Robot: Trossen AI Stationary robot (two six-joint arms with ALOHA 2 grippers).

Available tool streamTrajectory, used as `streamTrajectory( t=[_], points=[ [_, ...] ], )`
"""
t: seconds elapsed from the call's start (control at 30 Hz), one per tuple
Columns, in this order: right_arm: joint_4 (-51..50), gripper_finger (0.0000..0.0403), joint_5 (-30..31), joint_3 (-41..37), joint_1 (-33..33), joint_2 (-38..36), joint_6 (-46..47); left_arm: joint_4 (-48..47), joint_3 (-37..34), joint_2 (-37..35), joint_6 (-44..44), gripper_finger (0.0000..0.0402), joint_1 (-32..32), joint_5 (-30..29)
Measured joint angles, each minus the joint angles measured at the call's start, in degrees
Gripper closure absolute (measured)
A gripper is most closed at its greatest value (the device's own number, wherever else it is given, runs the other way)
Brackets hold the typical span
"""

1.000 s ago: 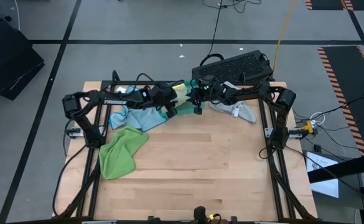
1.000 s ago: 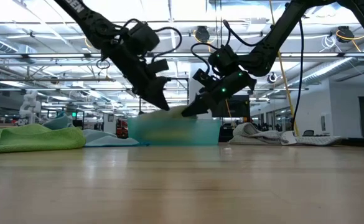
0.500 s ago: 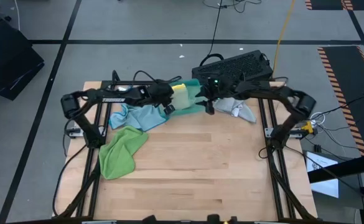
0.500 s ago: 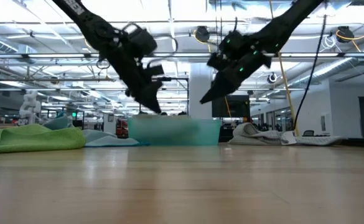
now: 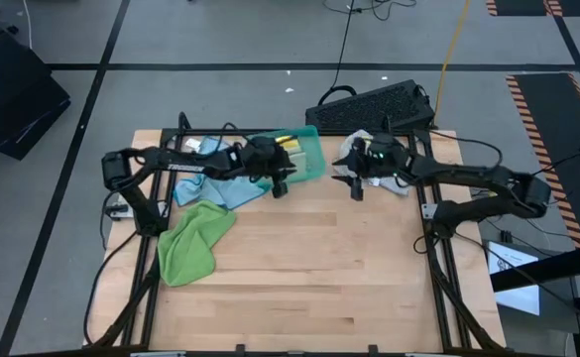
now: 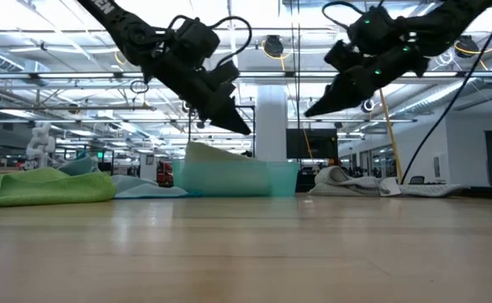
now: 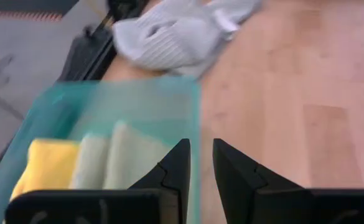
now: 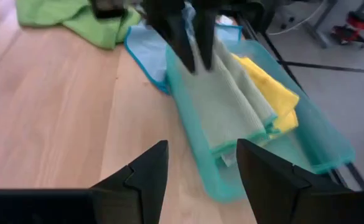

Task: Fold microfiber towels
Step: Stack the folded light green microfiber cloth on top of the folded yellow microfiber cloth into the green bin

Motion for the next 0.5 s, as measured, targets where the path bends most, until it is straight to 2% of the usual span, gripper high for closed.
streamTrajectory(
  t=[0.13, 0.2, 0.3, 0.5],
  points=[
    [1.33, 0.0222, 1.05, -2.96, 1.46, -1.96, 0.74, -1.60, 0.07, 1.36, 4.53, 0.0330, -0.72, -0.63],
    [1.54, 0.0222, 1.03, -3.22, 1.94, -1.90, 0.82, -2.50, 0.15, 2.76, 6.14, 0.0330, 0.69, -3.91],
    [1.25, 0.0222, 1.05, -3.75, 2.34, -1.76, 0.80, -5.62, -0.06, 3.58, 4.99, 0.0330, 3.87, -8.10],
    [1.36, 0.0222, 1.12, -4.02, 2.34, -1.71, 0.55, -8.26, 0.09, 3.99, 3.46, 0.0330, 8.84, -8.40]
  ],
)
